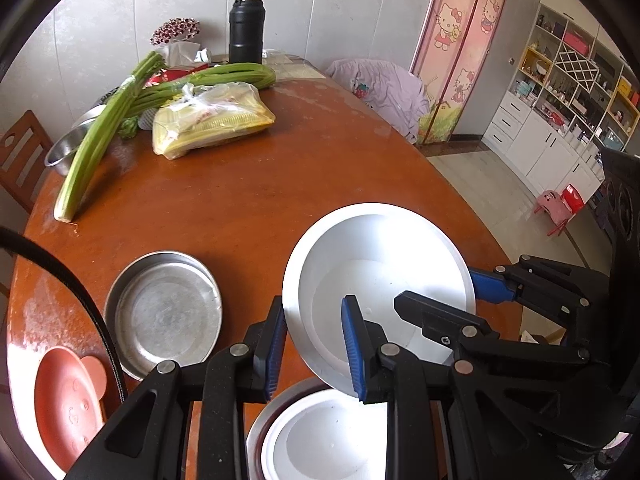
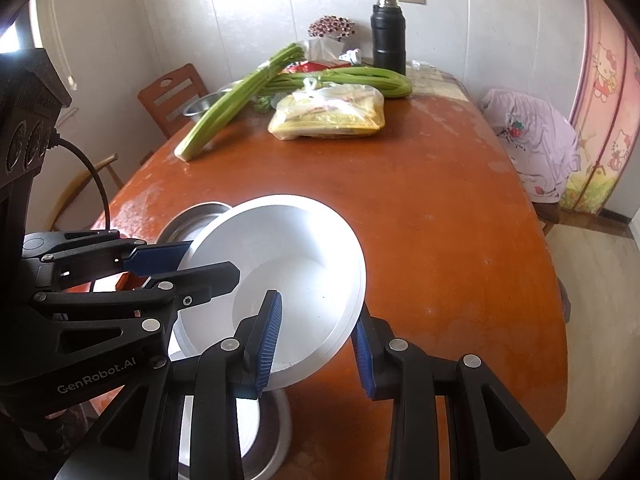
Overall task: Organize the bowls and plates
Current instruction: 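Lift the smaller bowl and carry it over the stacked bowls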
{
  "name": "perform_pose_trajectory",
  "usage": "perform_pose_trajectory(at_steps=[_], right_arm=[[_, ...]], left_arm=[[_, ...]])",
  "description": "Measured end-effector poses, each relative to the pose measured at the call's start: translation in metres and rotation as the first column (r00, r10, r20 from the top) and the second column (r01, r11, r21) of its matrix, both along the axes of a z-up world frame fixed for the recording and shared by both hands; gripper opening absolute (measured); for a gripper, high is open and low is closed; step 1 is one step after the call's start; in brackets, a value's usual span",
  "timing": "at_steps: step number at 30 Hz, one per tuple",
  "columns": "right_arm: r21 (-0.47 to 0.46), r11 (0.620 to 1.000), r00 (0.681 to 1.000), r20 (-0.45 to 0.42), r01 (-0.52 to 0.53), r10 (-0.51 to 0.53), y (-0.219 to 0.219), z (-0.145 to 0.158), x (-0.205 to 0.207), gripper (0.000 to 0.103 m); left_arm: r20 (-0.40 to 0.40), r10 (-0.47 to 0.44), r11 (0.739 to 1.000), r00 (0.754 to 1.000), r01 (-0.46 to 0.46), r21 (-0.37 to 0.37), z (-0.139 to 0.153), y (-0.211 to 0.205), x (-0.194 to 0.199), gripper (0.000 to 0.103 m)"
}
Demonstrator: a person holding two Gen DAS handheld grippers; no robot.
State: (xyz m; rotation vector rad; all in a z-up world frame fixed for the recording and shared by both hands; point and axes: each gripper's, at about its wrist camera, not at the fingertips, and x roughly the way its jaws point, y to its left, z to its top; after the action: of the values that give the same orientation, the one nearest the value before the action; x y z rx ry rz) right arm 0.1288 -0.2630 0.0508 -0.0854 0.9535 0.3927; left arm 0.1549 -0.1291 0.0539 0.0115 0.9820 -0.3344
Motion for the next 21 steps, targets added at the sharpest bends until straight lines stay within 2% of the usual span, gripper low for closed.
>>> perform_pose_trajectory(at_steps=[21], right_arm=[[0.004, 0.997, 0.996, 0.053, -0.072, 0.072, 0.031, 0.016, -0.044, 0.036]], left_arm=[[0.055, 0.064, 0.998, 0.996, -0.063, -0.021, 0.017, 0.036, -0.047, 0.027]])
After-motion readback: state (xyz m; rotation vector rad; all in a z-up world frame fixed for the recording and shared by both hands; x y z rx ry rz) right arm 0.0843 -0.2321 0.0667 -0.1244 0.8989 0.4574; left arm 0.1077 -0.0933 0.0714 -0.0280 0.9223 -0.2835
